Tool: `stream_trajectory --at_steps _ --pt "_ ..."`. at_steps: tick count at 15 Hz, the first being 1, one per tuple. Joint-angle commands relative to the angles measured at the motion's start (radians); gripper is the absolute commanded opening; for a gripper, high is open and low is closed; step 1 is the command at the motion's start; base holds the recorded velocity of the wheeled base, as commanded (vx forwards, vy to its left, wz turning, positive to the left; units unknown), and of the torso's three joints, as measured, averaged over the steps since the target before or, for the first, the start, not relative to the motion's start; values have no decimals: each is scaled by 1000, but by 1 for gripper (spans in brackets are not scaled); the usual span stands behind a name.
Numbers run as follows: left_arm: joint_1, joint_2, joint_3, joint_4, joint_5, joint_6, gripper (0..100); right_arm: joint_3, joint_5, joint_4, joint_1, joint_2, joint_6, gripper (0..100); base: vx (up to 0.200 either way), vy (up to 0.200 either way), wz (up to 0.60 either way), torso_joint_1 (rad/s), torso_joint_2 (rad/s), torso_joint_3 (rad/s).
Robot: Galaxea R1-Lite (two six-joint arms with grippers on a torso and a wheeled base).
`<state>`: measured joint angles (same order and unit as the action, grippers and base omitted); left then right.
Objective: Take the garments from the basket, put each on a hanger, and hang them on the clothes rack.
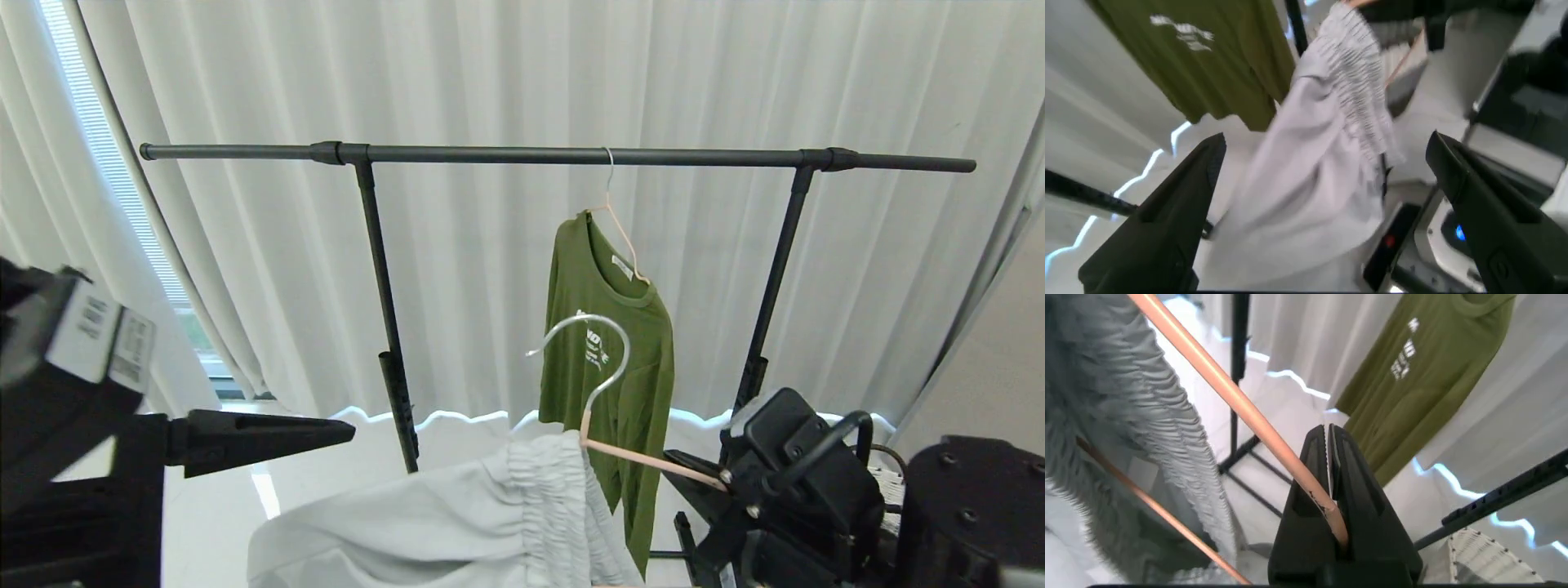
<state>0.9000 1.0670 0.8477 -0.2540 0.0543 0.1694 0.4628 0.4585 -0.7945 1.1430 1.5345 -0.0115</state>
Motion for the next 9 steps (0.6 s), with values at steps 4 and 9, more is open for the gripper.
stream_trajectory --at_steps 4,9 --pt "5 116 -29 -1 55 35 100 -56 2 -2 109 -42 -22 0 0 0 0 0 0 0" --pt "71 136 -94 -1 55 39 100 -53 2 -2 132 -34 -24 0 0 0 0 0 0 0"
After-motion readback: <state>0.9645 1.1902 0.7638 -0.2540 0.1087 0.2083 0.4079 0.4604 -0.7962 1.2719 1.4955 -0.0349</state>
